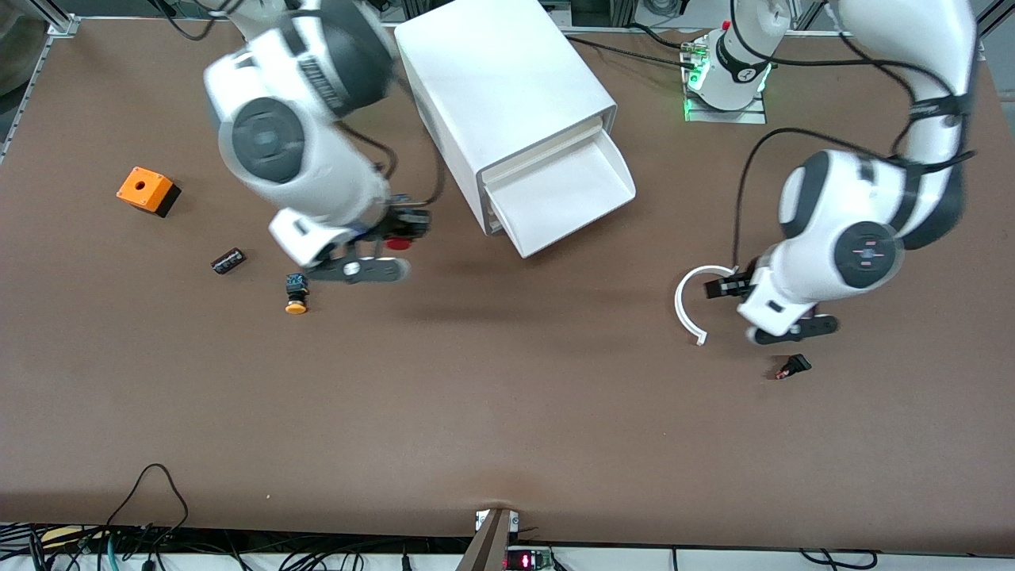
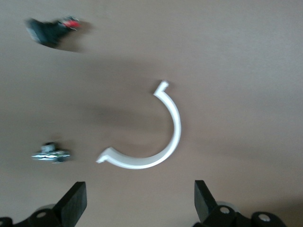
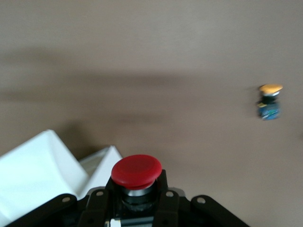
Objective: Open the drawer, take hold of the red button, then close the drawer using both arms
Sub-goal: 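Lift the button with the right gripper while the left gripper reaches the drawer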
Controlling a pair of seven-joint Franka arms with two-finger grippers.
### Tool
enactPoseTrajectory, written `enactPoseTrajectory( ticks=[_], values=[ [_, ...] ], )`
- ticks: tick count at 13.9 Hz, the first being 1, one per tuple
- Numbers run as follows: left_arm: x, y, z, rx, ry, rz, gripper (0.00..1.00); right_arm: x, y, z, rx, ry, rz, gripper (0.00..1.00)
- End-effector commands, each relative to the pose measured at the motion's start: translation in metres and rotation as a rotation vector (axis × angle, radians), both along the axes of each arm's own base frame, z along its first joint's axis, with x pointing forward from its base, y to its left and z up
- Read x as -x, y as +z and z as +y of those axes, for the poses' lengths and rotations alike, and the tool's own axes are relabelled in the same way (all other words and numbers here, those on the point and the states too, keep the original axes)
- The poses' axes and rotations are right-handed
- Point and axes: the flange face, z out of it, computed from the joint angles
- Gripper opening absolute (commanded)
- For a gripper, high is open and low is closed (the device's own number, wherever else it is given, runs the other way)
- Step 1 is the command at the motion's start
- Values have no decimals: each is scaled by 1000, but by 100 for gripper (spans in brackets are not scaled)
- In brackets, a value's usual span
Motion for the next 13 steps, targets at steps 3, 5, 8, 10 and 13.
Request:
enactPoseTrajectory(
  ticks=[3, 5, 8, 10, 13],
  values=[
    [44, -48, -67, 48, 107, -51, 100, -4, -24, -111, -19, 156, 21, 0],
    [58, -53, -90, 51, 148, -45, 100, -8, -52, -152, -29, 216, 1, 0],
    [79, -57, -124, 46, 201, -19, 100, -11, -100, -209, -27, 282, -18, 0],
    [95, -55, -148, 47, 224, -5, 100, -9, -129, -253, -17, 335, -49, 0],
    [121, -52, -185, 42, 261, 17, 100, 4, -186, -316, 18, 446, -150, 0]
  ],
)
